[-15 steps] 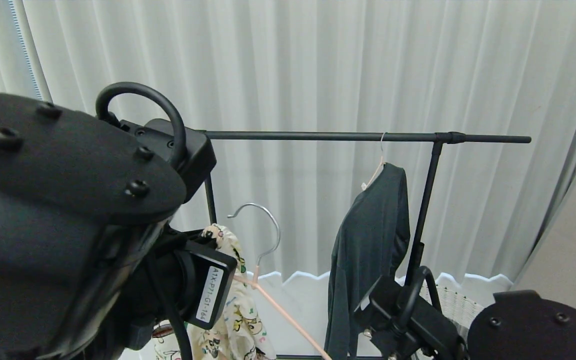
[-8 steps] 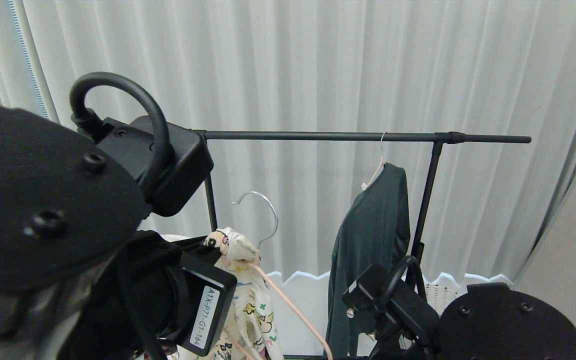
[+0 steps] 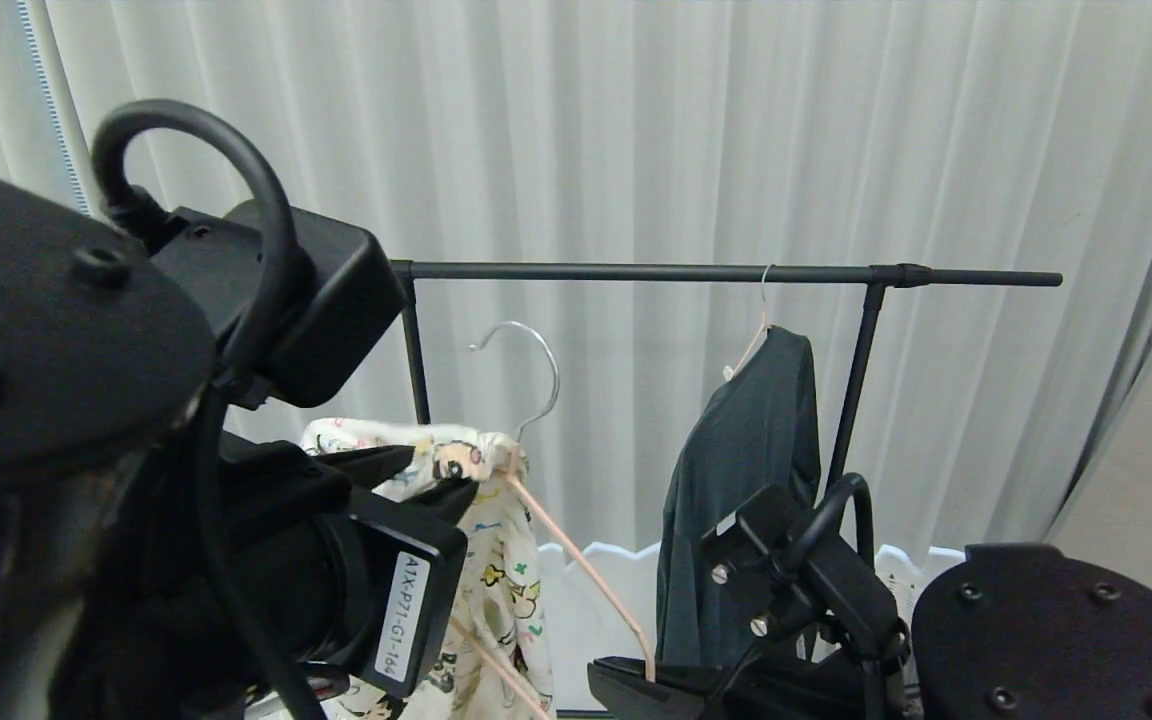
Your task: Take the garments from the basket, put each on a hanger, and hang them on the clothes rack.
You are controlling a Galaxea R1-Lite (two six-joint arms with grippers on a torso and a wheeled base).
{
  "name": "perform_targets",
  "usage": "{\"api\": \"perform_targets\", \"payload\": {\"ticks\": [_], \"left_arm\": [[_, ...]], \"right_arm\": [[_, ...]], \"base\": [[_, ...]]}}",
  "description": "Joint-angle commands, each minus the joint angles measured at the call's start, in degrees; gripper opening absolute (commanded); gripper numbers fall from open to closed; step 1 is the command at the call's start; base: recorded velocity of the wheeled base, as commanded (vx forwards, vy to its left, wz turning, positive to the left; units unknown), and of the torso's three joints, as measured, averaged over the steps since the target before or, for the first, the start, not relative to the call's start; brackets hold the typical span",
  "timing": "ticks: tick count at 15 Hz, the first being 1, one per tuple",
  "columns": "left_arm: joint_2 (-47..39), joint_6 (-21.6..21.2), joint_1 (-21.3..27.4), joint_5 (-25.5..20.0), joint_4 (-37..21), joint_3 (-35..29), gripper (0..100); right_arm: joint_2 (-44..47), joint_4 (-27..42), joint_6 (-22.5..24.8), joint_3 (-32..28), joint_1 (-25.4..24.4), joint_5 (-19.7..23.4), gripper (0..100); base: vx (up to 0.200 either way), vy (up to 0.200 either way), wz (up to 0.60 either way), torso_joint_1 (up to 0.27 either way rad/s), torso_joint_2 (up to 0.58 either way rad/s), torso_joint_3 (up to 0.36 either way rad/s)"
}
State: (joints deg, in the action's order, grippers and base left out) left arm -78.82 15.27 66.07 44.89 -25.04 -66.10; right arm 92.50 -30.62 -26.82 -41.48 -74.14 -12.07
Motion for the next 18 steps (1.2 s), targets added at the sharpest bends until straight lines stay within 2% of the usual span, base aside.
{"api": "perform_targets", "payload": {"ticks": [1, 6, 8, 10, 12, 14, 16, 18], "left_arm": [[1.22, 0.02, -0.07, 0.11, -0.01, 0.09, 100], [4.21, 0.02, -0.07, 0.03, -0.01, 0.97, 100], [6.31, 0.02, -0.07, 0.03, -0.01, 2.64, 100], [10.71, -0.51, -0.07, 0.03, -0.01, 7.03, 100], [16.51, -5.96, 0.11, -0.76, -0.01, 9.94, 100], [21.43, -11.23, 0.02, -5.25, -0.01, 11.69, 100], [27.41, -18.97, 0.02, -15.35, -0.01, 14.33, 100], [29.61, -22.39, 0.02, -22.30, -0.01, 17.23, 100]], "right_arm": [[-0.22, -0.14, 0.01, 0.00, -0.04, -0.85, 0], [-0.57, -1.72, 2.30, 0.26, 0.32, -3.66, 0], [-0.66, -2.78, 3.26, 1.05, 0.49, -4.81, 0], [-2.85, -3.48, 5.11, 3.08, 0.84, -5.77, 0], [-6.72, -3.48, 8.27, 6.06, 0.84, -5.25, 0], [-10.50, -3.39, 10.82, 9.49, 0.84, -4.10, 0], [-15.33, -3.39, 14.78, 14.50, 0.75, -0.85, 0], [-17.62, -3.39, 17.59, 17.75, 0.49, 1.08, 0]], "base": [[0.000, 0.000, 0.00, 0.000, 0.00, 0.000], [0.000, 0.000, 0.00, 0.000, 0.00, 0.000], [0.000, 0.000, 0.00, 0.000, 0.00, 0.000], [0.000, 0.000, 0.00, 0.000, 0.00, 0.000], [0.000, 0.000, 0.00, 0.000, 0.00, 0.000], [0.000, 0.000, 0.00, 0.000, 0.00, 0.000], [0.000, 0.000, 0.00, 0.000, 0.00, 0.000], [0.000, 0.000, 0.00, 0.000, 0.00, 0.000]]}}
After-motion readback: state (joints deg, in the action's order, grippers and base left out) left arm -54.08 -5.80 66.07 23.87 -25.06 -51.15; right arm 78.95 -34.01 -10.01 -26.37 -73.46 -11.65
